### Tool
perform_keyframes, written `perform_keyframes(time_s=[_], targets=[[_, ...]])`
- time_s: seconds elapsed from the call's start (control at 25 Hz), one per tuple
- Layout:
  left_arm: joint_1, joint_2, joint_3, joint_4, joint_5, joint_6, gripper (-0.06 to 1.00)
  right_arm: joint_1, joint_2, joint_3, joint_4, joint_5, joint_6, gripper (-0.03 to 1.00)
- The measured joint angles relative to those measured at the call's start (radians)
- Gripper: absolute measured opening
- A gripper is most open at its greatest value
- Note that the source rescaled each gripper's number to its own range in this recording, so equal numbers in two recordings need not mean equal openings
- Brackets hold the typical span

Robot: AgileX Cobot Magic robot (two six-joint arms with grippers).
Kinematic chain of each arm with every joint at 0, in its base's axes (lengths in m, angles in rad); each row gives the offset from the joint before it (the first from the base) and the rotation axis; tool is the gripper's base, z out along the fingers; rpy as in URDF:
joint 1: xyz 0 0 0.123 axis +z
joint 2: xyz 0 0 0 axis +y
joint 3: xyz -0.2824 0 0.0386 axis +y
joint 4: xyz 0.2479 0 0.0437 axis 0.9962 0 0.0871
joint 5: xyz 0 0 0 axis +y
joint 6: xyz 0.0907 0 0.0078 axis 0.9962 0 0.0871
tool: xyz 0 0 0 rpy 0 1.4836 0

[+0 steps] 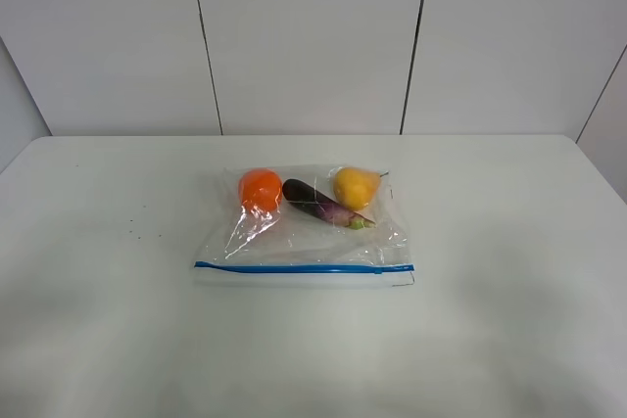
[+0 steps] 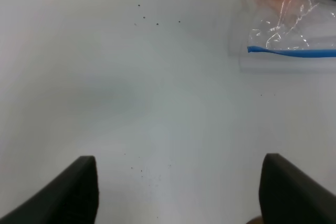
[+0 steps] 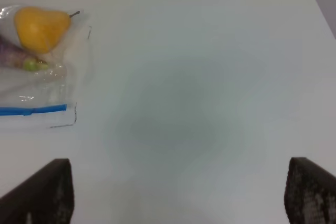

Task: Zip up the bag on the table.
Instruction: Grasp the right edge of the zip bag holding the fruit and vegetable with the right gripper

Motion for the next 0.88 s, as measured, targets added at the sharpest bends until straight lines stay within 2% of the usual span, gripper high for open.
perform_keyframes(time_s=[0.2, 0.32, 0.56, 0.88], targets=[[0.0, 0.0, 0.0, 0.0, 0.0, 0.0, 0.97, 0.0, 0.007, -0.002, 0.0, 0.0, 0.0, 0.89], [0.0, 0.0, 0.0, 0.0, 0.0, 0.0, 0.97, 0.0, 0.096, -0.048, 0.001, 0.001, 0.0, 0.89], [0.0, 0.0, 0.0, 0.0, 0.0, 0.0, 0.97, 0.0, 0.474, -0.243, 0.029, 0.001, 0.0, 0.89], [0.0, 0.0, 0.0, 0.0, 0.0, 0.0, 0.97, 0.0, 1.021, -0.427, 0.146, -0.01, -0.031, 0.89]])
